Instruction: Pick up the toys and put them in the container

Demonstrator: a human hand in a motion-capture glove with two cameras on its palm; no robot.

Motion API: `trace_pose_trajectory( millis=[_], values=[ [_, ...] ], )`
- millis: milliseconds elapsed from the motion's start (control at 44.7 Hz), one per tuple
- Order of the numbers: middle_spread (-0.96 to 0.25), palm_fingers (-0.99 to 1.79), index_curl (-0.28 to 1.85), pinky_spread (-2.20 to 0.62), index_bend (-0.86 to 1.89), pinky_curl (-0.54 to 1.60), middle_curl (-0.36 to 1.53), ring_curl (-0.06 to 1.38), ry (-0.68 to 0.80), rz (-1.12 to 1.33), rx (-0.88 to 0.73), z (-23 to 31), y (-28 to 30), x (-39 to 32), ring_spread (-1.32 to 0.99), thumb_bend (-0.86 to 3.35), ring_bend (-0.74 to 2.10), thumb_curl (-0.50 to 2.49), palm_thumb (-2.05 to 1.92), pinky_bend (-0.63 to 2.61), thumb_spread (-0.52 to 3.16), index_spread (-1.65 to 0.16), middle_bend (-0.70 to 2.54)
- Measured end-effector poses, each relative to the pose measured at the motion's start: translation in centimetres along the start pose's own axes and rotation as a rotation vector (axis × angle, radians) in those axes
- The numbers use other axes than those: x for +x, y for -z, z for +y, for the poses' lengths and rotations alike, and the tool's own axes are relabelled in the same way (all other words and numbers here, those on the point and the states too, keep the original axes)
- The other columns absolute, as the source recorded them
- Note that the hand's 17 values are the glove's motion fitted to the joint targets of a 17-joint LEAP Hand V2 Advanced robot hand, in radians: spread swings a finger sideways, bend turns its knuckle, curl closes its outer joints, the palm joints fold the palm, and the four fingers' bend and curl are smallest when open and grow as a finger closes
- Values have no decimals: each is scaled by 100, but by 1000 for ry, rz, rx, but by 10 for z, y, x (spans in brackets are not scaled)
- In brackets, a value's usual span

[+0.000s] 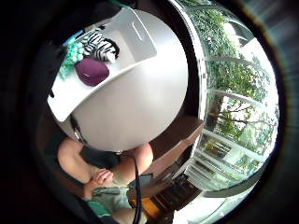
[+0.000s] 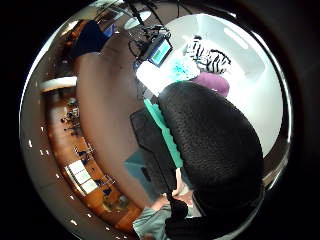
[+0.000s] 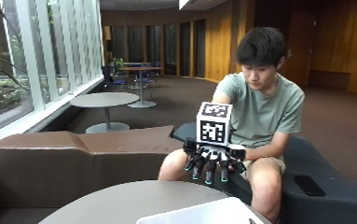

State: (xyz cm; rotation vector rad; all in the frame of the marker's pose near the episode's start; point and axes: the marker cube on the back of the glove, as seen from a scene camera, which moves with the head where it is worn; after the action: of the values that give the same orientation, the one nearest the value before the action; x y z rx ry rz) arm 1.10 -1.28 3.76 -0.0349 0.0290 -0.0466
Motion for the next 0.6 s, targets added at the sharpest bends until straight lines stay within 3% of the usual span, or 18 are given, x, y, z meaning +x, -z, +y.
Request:
trace_pose_trajectory(
  millis=[604],
  values=[
    [-15, -15, 15, 0, 9, 36, 34, 33, -7, -3, 0, -2, -6, 4, -7, -7, 33, 4, -12, 60, 139, -27, 17]
  ],
)
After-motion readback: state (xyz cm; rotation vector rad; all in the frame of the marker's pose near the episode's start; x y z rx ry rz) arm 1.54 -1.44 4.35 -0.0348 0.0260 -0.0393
